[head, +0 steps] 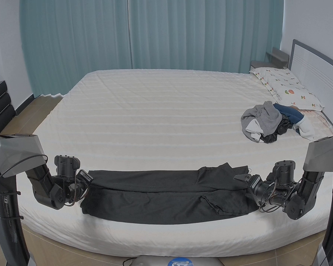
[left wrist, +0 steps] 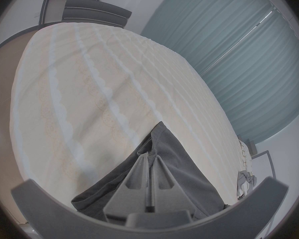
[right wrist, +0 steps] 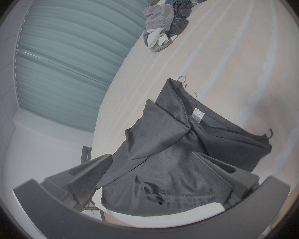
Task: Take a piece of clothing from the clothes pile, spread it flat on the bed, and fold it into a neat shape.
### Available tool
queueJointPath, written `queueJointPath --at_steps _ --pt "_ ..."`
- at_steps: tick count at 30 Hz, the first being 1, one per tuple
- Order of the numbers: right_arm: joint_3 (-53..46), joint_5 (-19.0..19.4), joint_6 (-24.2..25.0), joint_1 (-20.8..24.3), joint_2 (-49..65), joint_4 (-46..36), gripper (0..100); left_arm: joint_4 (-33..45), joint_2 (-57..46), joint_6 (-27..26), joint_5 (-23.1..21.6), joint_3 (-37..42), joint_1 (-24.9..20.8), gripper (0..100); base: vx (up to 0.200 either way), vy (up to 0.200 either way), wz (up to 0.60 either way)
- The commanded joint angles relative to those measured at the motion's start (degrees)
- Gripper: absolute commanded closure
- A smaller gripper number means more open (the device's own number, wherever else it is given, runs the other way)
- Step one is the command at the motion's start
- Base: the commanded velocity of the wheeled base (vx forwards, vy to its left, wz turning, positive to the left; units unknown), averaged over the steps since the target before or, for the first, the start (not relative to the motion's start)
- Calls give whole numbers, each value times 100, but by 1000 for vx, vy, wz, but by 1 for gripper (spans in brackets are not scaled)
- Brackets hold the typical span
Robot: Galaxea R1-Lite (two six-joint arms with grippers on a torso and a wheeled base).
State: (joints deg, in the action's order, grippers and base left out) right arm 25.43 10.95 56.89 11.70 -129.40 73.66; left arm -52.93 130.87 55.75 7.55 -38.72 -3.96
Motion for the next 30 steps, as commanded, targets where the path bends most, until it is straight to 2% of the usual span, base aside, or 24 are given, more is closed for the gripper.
queueJointPath --at_steps 1,4,7,27,28,30 --pt "498 -225 111 122 -111 -326 0 2 9 6 1 -39 1 100 0 0 0" --pt "946 -479 191 227 -314 -906 0 -7 18 6 1 -48 1 100 0 0 0" --pt "1140 -682 261 227 -445 -985 0 -7 18 6 1 -48 1 100 0 0 0" --pt "1500 -893 358 192 -577 -1055 0 -7 18 6 1 -57 1 100 0 0 0" --pt "1518 -919 358 183 -577 -1055 100 -7 18 6 1 -57 1 100 0 0 0" --pt "1553 -1007 340 166 -577 -1143 100 -7 18 6 1 -57 1 100 0 0 0"
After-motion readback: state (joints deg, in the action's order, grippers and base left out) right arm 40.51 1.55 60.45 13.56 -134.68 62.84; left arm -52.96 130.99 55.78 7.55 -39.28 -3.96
